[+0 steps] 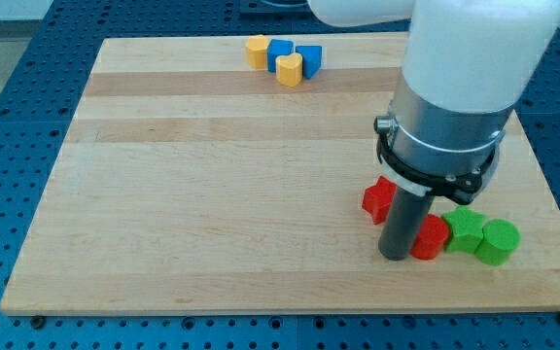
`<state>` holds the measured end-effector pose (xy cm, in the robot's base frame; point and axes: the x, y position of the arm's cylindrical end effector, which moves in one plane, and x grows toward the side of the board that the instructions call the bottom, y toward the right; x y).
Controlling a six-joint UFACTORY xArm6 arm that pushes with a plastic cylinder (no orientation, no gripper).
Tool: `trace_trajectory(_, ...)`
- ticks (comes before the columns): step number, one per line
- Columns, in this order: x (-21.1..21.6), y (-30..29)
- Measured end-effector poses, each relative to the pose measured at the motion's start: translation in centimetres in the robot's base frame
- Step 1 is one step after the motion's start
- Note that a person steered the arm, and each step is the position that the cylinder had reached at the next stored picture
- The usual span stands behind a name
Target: Slide the red star above the green star
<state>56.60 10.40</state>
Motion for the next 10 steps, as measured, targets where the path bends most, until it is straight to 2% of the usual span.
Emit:
trace_trajectory(2, -0.5, -5.1)
trace_trajectory(4, -5.1, -5.0)
trace_trajectory(10, -8.0, 4.2)
